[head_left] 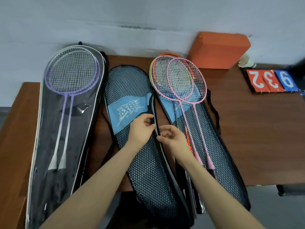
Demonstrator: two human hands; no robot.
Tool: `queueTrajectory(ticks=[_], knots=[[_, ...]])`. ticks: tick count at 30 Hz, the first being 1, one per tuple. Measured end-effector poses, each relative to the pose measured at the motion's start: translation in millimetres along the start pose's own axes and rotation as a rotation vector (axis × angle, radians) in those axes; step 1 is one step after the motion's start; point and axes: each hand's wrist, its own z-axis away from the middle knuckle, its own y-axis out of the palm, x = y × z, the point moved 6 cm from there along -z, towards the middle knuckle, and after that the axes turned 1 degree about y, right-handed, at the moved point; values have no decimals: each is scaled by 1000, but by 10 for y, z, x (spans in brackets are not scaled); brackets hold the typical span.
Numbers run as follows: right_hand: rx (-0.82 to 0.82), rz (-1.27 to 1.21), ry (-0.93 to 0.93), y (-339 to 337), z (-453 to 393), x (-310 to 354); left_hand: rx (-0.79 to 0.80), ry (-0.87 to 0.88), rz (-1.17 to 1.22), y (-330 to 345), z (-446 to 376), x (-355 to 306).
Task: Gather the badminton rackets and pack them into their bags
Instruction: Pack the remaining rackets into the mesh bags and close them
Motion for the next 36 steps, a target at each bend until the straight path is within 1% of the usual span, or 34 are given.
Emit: queueTrajectory(ticks=[4,9,10,13,14,19,23,25,28,30,32,34,36], knots=[[6,-39,-11,51,27,91,-53,59,110,-189,75,-96],[69,78,-119,204,32,317,-75,158,213,-474,294,-206],[71,66,-121,238,13,350,-77,157,223,-509,338,-221],[74,-91,-81,312,-77,418,-68,112,273,-583,453,-260],[88,-109,-72,334,-105,439,-72,99,290,-608,481,-261],[269,-12,-1,542,-73,419,-189,37,357,-804,511,-161],[428,-53,52,695,36,366,-219,-2,389,-924,506,-64],[475,-67,51,756,61,367,-231,-6,384,-967,513,-41],[462,-32,30,792,68,378,-232,-12,372,-992,500,-33],[424,-25,-4,756,46,390,-227,-10,340,-998,461,-35],[362,-71,-41,648,30,417,-235,-17,298,-1001,415,-11],[290,-110,-58,496,19,439,-280,-26,238,-1011,372,44],[250,-68,-56,372,38,458,-309,-29,127,-1003,306,94]])
